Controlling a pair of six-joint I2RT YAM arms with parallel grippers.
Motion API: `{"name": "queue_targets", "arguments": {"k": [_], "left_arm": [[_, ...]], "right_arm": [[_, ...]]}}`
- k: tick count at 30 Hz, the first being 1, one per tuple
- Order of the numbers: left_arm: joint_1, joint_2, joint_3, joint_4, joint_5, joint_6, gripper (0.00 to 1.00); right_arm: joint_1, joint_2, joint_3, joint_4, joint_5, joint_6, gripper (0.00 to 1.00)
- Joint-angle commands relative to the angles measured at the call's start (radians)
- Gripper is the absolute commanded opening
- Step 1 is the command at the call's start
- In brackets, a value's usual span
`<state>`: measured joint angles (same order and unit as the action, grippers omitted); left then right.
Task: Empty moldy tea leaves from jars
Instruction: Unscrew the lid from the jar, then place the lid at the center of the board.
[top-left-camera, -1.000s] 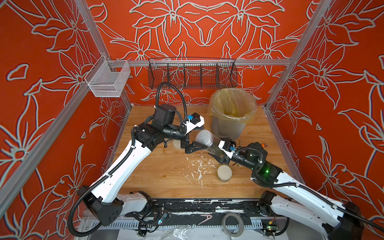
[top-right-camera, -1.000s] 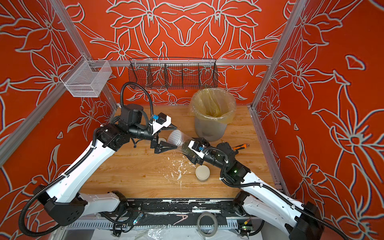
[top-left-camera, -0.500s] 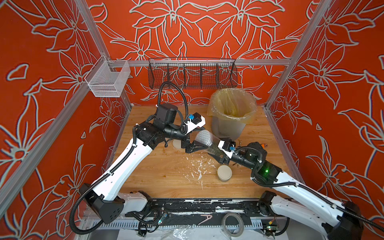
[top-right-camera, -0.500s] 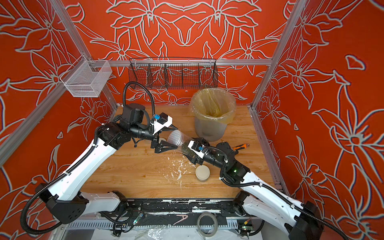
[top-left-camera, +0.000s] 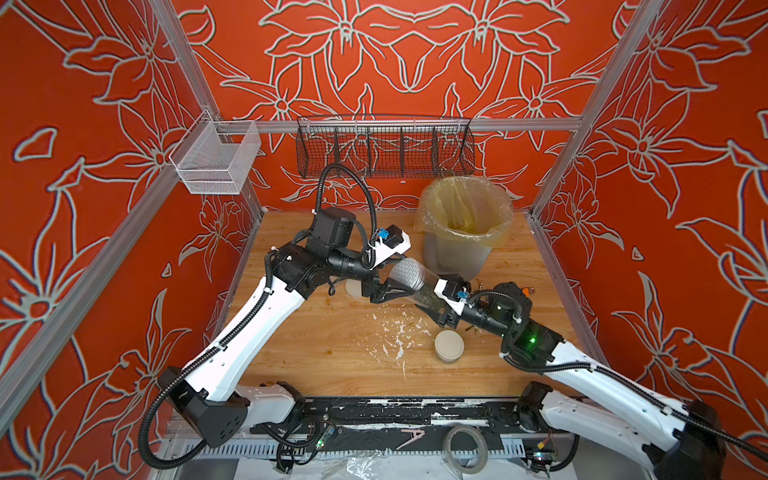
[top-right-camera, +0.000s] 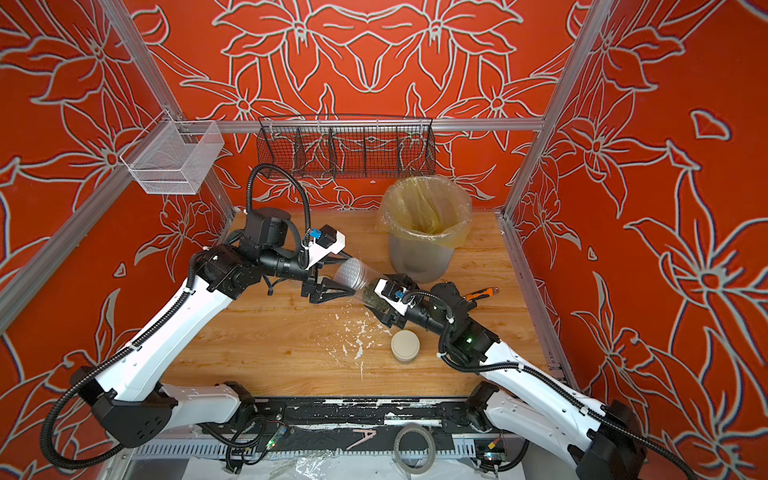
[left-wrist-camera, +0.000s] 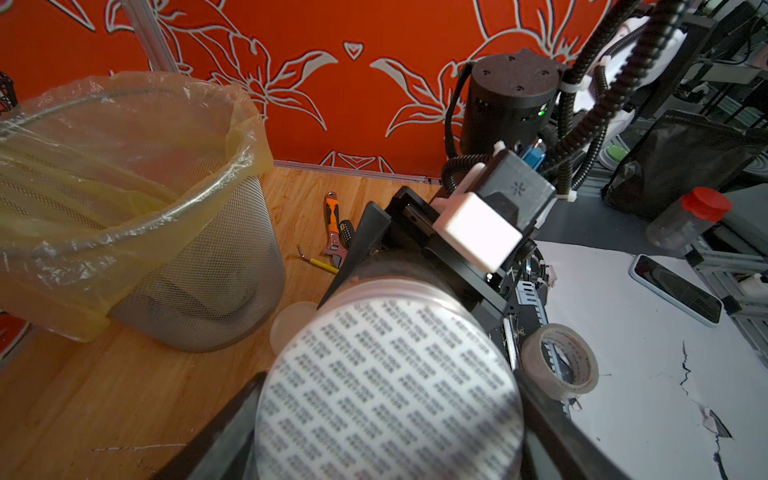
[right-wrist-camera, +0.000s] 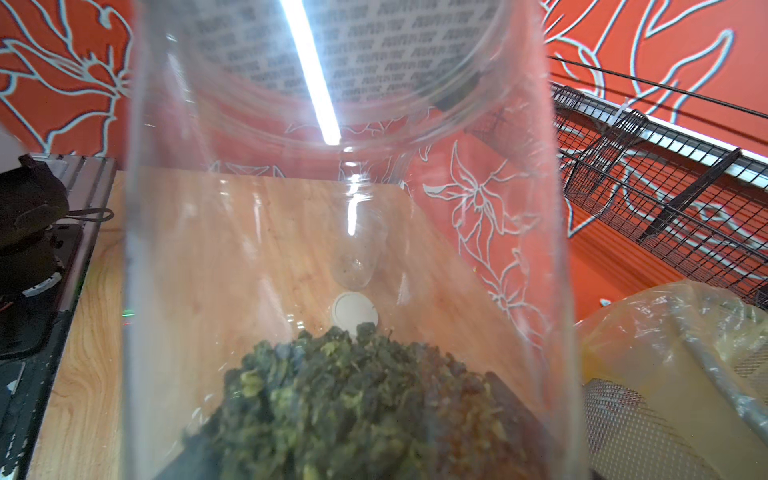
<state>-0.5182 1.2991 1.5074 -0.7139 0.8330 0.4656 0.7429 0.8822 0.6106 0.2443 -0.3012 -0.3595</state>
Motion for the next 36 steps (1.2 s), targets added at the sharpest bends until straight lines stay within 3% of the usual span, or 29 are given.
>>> {"name": "queue_targets", "arguments": {"k": [1,7,11,14,19,26,36], "left_arm": [[-0.005,-0.001,0.028,0.045,0.008,-0.101,0.74],[-0.005,0.012,0.066,0.113,-0.114,-0.452,0.74],[-0.005,0.06,0.155,0.032,-0.239,-0.677,0.73],[-0.004,0.095,0.216,-0.039,-0.281,-0.756,0.72],[-0.005,0.095,0.228,-0.097,-0.447,-0.749,0.73],[-0.005,0.091,0.059,-0.104,-0.722,-0.678,0.75],[-0.01,0.069,-0.332,0.108,-0.732,-0.737,0.77]], "right_arm": [[-0.002,0.009,0.028,0.006,0.068,-0.059,0.33],[-0.002,0.027,0.012,0.033,0.209,-0.139,0.33],[-0.002,0.032,0.002,0.081,0.274,-0.139,0.33],[-0.002,0.032,-0.007,0.102,0.283,-0.127,0.33],[-0.002,0.005,-0.028,0.148,0.304,-0.041,0.33],[-0.002,-0.1,-0.048,0.143,0.39,0.135,0.33],[-0.002,-0.259,-0.023,-0.013,0.424,0.168,0.33]]}}
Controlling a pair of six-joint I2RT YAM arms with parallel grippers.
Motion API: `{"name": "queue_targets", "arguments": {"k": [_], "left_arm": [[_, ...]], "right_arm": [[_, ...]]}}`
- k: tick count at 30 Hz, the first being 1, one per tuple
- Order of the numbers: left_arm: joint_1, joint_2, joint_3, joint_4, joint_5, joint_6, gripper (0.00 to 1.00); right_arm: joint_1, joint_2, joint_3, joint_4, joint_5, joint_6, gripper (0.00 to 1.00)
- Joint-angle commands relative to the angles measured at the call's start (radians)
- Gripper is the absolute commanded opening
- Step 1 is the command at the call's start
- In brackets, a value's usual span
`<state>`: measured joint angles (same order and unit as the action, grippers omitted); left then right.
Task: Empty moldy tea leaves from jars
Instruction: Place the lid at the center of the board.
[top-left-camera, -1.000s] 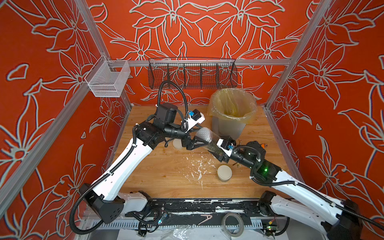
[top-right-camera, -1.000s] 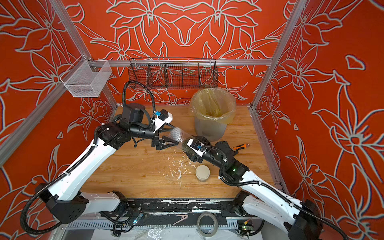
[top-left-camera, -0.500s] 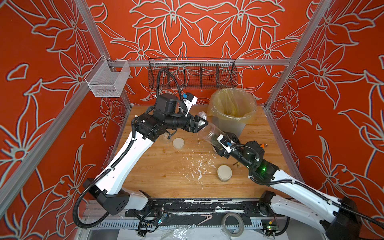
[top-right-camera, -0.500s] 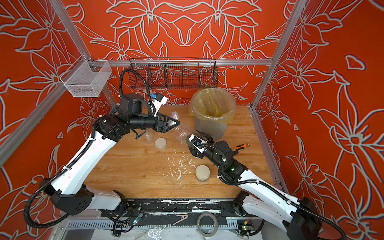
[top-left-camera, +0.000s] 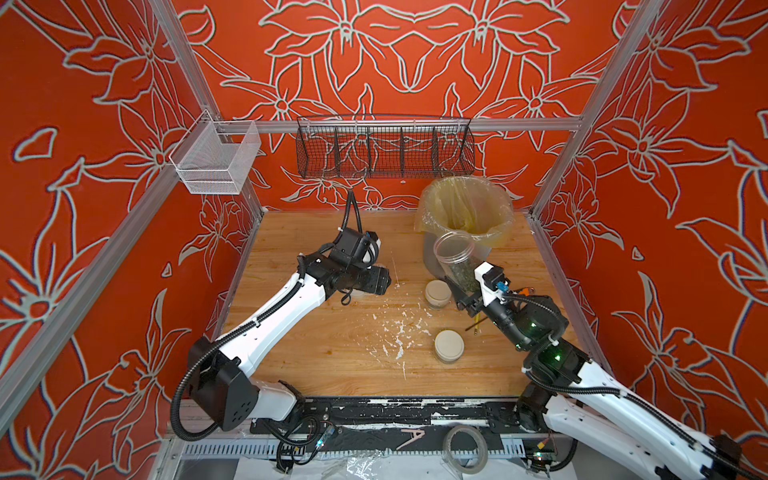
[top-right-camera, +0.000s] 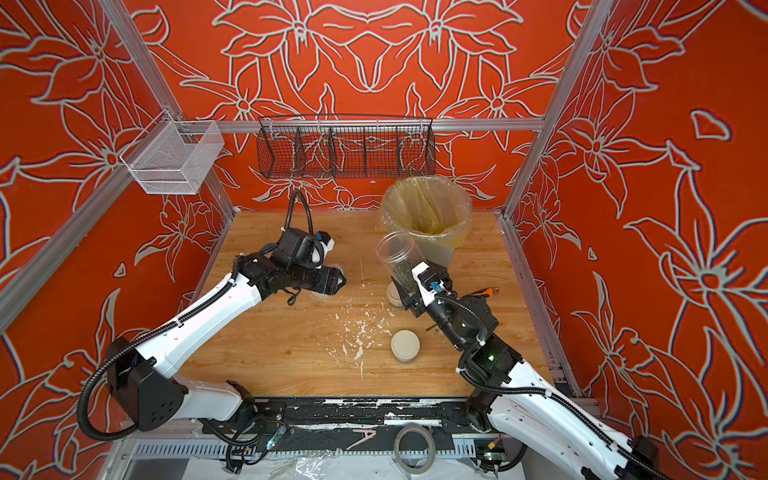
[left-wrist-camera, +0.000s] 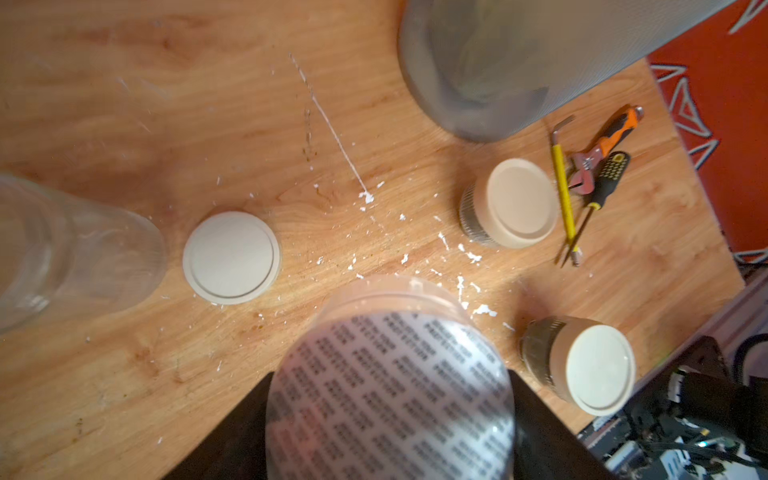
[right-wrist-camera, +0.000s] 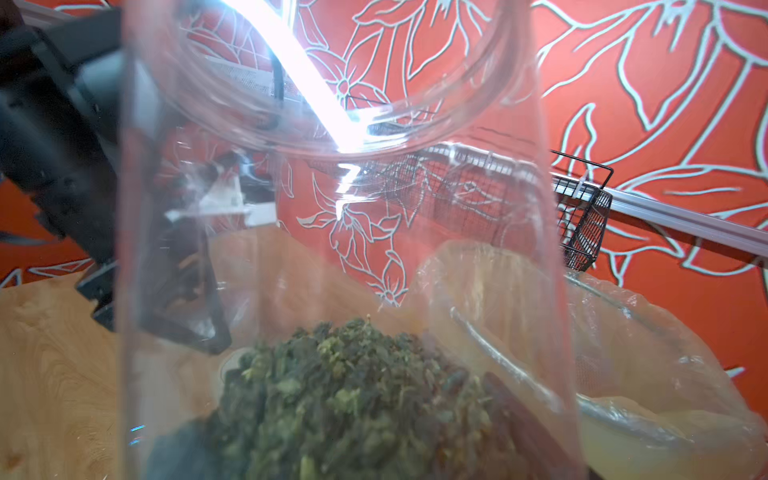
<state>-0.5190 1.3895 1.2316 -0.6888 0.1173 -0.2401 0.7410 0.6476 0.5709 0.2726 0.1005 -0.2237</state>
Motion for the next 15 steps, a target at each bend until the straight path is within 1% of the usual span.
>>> {"name": "queue_targets", "arguments": {"k": [1,3,6,11,15], "left_arm": [[-0.019,-0.014,-0.085,0.098,-0.02,-0.035,0.78],[-0.046,0.01,-0.125,0.106,-0.047,-0.034,0.78],[-0.087,0.07,-0.147,0.084,-0.09,-0.035,0.8],[-0.134,0.215,-0.131,0.028,-0.181,-0.054,0.82],[-0.163,0.318,-0.113,0.018,-0.218,-0.039,0.84]], "right_arm": [[0.0,-0.03,0.02,-0.051,0.022,0.032,0.33],[0.0,-0.036,0.021,-0.066,0.023,0.027,0.33],[0.0,-0.037,0.022,-0.075,0.024,0.028,0.33],[0.0,-0.024,0.018,-0.074,0.01,0.039,0.33],[0.0,-0.021,0.018,-0.081,0.008,0.04,0.33]]}}
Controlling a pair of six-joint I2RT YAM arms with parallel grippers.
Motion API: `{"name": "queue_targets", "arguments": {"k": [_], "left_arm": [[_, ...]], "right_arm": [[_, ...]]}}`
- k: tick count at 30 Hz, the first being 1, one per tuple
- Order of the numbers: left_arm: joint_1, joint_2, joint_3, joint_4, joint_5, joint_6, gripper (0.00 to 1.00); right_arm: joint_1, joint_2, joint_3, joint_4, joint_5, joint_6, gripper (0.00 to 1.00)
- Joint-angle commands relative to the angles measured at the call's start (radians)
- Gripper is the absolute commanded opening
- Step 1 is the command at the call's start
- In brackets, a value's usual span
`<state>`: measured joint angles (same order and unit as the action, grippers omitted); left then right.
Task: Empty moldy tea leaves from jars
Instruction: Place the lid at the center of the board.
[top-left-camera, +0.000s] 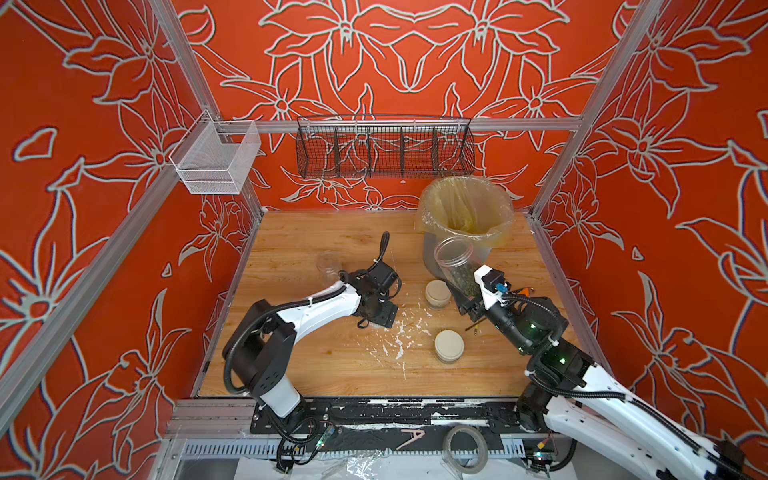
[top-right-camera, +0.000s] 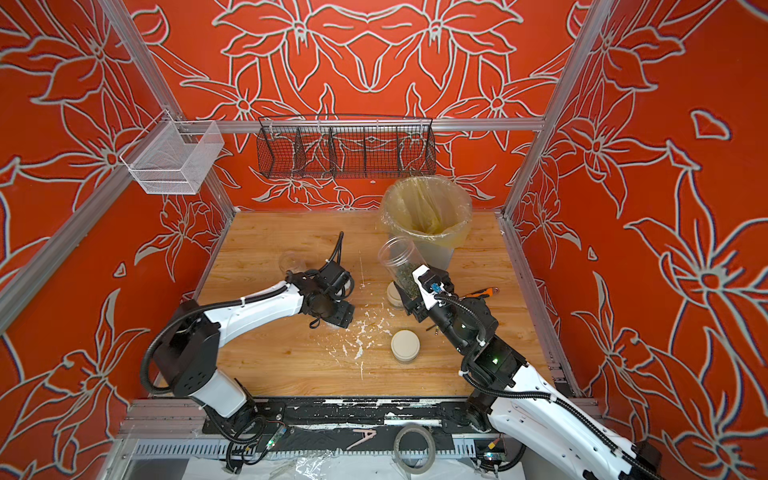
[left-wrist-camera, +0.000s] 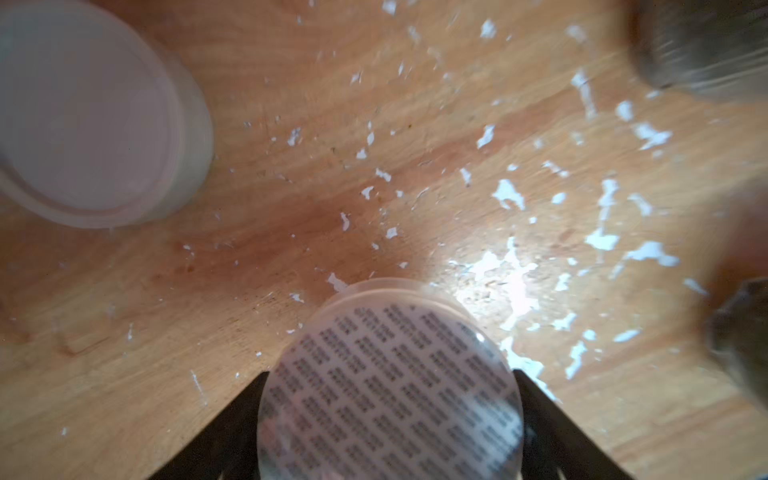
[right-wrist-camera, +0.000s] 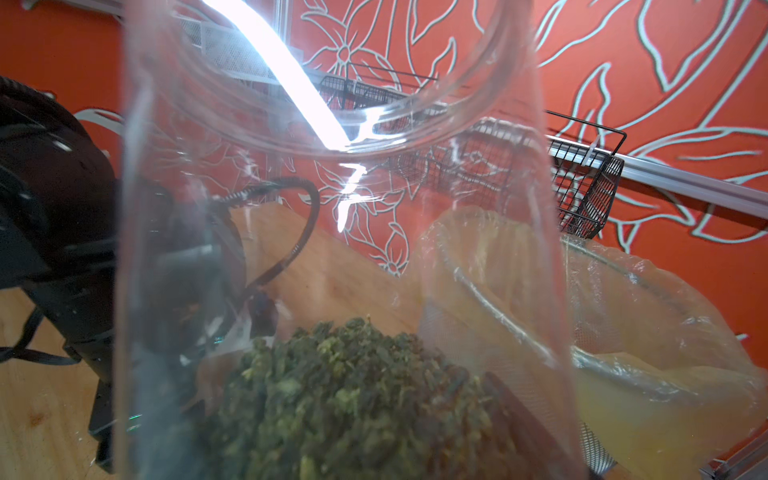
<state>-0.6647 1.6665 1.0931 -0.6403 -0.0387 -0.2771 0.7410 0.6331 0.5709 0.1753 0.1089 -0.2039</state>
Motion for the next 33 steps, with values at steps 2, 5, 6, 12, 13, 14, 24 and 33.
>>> {"name": "queue_targets", "arguments": {"k": [2,5,6,12,13,14,24,33], "left_arm": [[-0.019,0.079,0.028,-0.019,-0.068,-0.003,0.84],[-0.019,0.12,0.031,-0.003,-0.066,-0.003,0.85],[-0.019,0.13,0.032,0.0,-0.064,-0.004,0.85],[-0.019,0.171,0.034,0.01,-0.067,-0.005,0.88],[-0.019,0.175,0.035,0.01,-0.069,-0.008,0.91],[-0.019,0.177,0.035,0.008,-0.068,-0.008,0.93],[-0.019,0.042,0.047,-0.001,-0.032,-0.006,0.99],[-0.019,-0.274,0.163,0.003,0.05,-0.008,0.98]], "right_arm": [[-0.001,-0.01,0.017,0.008,0.0,0.021,0.33],[0.0,-0.012,0.014,-0.002,0.002,0.025,0.33],[0.0,-0.014,0.012,-0.003,0.003,0.025,0.33],[0.0,-0.019,0.015,-0.01,0.005,0.031,0.33],[0.0,-0.018,0.017,-0.011,0.003,0.031,0.33],[-0.001,-0.015,0.019,-0.011,0.003,0.031,0.33],[0.0,0.004,0.031,-0.006,-0.006,0.046,0.33],[0.0,0.039,0.049,-0.002,-0.036,0.099,0.33]]}}
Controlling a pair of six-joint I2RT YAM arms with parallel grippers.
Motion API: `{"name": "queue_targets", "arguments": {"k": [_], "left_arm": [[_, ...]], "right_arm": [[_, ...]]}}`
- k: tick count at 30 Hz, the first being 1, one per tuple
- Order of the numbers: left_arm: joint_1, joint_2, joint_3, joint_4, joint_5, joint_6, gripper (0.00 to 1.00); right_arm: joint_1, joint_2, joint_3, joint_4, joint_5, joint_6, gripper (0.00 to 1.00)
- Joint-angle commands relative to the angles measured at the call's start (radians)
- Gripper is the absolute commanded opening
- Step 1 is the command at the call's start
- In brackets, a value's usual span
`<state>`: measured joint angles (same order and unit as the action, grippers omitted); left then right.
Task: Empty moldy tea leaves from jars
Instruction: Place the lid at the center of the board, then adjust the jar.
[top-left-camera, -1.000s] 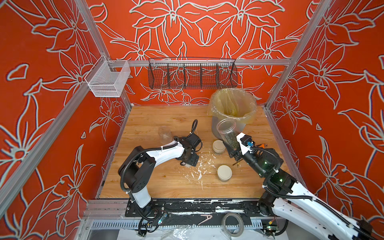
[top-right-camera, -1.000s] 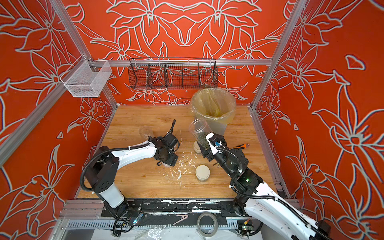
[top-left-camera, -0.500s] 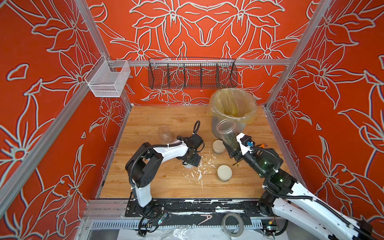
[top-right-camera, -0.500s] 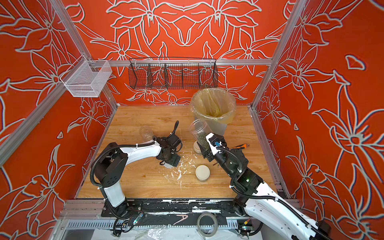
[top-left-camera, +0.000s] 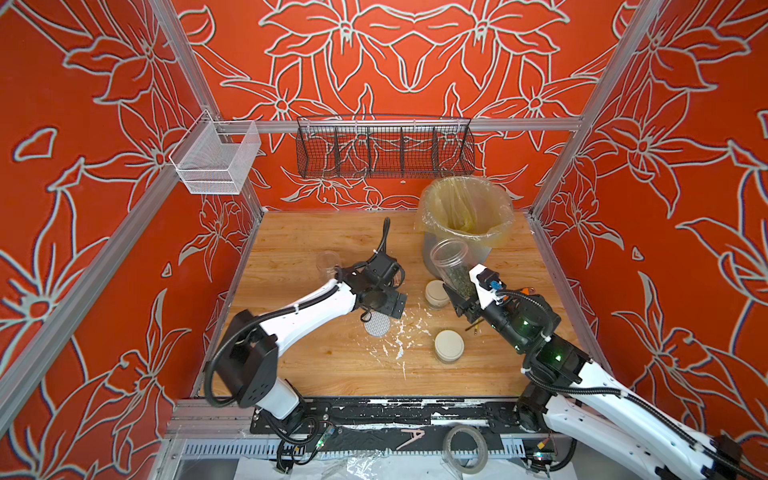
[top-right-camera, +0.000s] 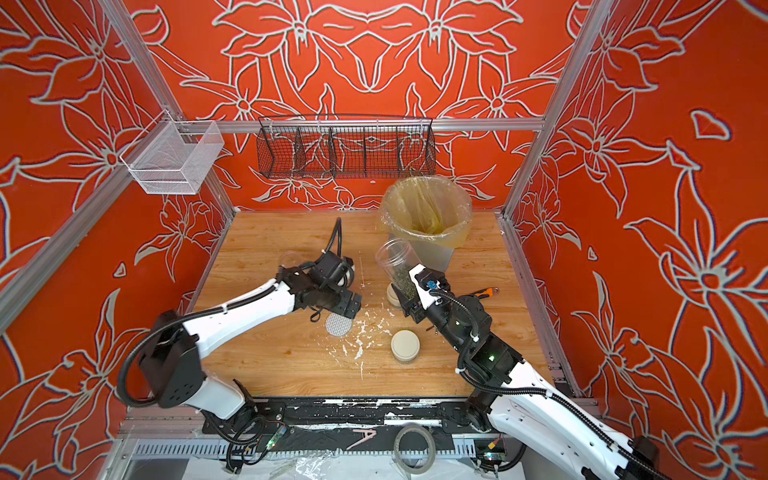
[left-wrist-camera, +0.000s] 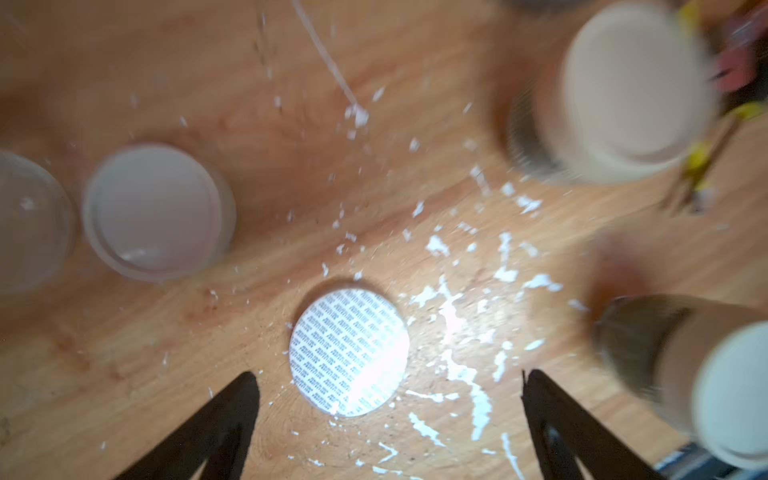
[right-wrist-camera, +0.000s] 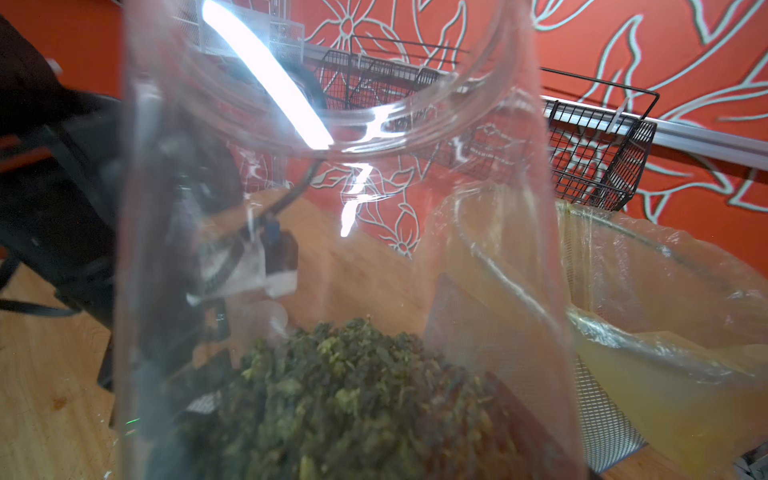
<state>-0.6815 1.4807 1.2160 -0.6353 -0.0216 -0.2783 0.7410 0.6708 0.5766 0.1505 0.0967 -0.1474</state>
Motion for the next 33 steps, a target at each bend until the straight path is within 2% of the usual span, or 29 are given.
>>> {"name": "queue_targets", "arguments": {"k": [1,5,9,15,26,33], "left_arm": [[-0.003,-0.132,0.043,0.024,0.045,-0.01,0.98],[0.0,-0.308,-0.003,0.204,0.125,-0.05,0.98],[-0.001,-0.443,-0.083,0.443,0.28,-0.091,1.0],[-0.009,-0.477,-0.116,0.626,0.496,-0.104,0.99],[-0.044,-0.374,-0.102,0.761,0.473,-0.017,0.98],[-0.044,-0.294,-0.084,0.882,0.456,-0.064,0.98]], "right_arm": [[-0.001,0.005,0.049,0.024,-0.029,0.049,0.33],[0.0,0.023,0.077,0.029,-0.053,0.081,0.33],[0.0,0.047,0.108,0.031,-0.071,0.138,0.33],[0.0,0.095,0.165,0.02,-0.129,0.213,0.33],[0.0,0.152,0.219,0.032,-0.276,0.244,0.33],[0.001,0.164,0.22,0.038,-0.342,0.225,0.32]]}}
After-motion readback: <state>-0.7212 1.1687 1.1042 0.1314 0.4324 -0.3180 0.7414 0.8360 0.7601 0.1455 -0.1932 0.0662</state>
